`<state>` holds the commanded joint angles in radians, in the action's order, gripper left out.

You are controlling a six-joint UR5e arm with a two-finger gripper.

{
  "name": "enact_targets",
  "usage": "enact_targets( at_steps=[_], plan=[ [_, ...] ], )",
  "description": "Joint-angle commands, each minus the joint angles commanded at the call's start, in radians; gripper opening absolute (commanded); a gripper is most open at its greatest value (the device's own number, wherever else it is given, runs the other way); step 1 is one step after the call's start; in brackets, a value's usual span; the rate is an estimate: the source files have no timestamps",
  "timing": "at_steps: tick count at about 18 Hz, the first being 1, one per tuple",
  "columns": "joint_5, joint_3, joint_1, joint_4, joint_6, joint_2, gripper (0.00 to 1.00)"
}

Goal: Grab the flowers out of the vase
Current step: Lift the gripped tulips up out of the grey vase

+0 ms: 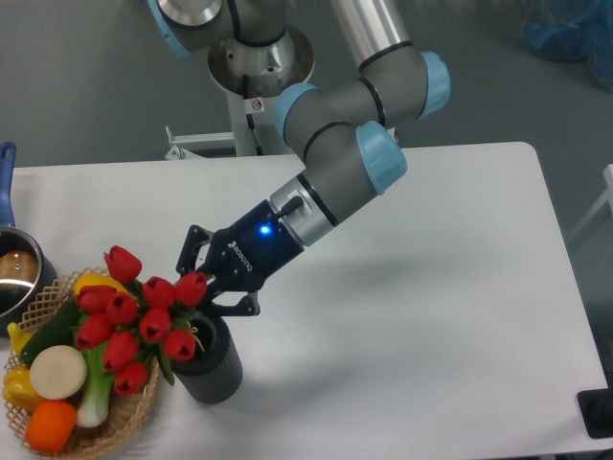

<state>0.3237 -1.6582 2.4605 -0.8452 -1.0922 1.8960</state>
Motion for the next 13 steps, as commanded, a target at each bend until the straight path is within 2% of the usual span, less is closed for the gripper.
enact_targets(
  at_steps=[5, 13],
  plan=[
    [-0.005, 0.008, -0.002, -0.002, 0.002, -0.018, 0.00],
    [-0.041, 0.075, 0.011, -0.002, 0.067, -0.020, 0.00]
  ],
)
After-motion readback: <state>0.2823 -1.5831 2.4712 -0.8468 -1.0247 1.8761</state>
